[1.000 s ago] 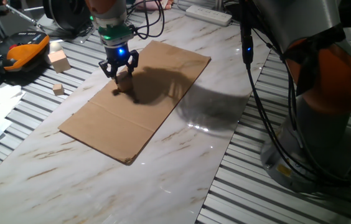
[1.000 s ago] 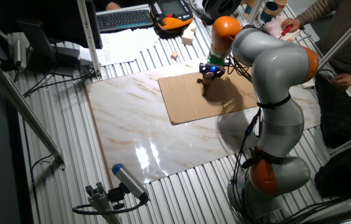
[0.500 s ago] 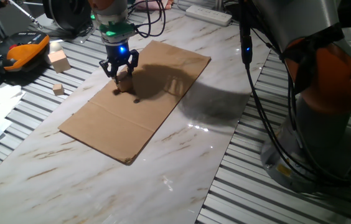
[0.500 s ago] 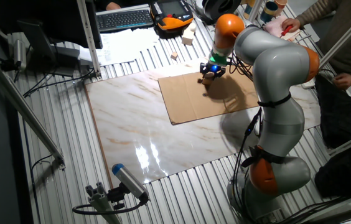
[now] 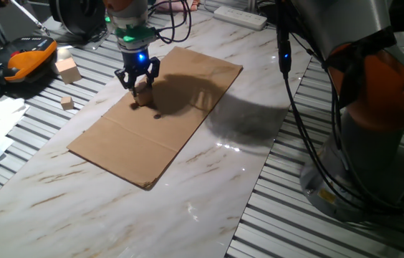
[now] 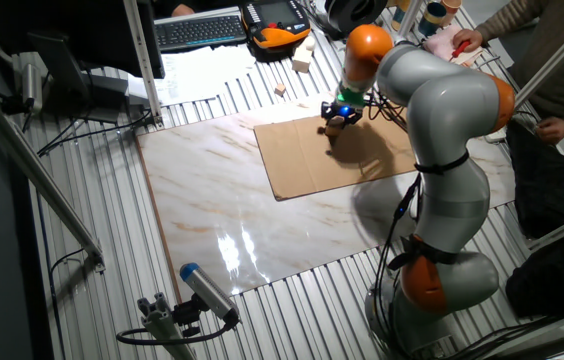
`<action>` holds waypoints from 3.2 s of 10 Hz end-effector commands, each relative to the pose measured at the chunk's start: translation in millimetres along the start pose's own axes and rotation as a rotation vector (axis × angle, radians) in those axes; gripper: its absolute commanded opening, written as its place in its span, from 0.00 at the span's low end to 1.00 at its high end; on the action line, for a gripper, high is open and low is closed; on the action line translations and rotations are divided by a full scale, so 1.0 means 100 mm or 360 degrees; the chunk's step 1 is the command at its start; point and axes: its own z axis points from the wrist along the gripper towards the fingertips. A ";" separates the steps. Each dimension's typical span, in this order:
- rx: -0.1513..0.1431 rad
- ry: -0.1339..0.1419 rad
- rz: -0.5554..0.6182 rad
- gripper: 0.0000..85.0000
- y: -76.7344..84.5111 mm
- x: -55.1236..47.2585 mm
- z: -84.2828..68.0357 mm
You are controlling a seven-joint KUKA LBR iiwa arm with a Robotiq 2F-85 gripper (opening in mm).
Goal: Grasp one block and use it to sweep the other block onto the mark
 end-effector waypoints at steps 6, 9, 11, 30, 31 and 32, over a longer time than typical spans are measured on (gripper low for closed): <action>-0.0016 -0.0021 -0.0087 0.00 0.00 0.00 -0.01; -0.0048 0.0026 -0.0103 0.00 0.00 0.00 -0.01; -0.0049 0.0047 -0.0090 0.00 0.00 0.00 -0.01; 0.0007 0.0029 -0.0028 0.00 0.06 0.08 0.03; 0.0007 0.0033 -0.0025 0.00 0.07 0.10 0.03; 0.0005 0.0034 -0.0020 0.00 0.07 0.12 0.02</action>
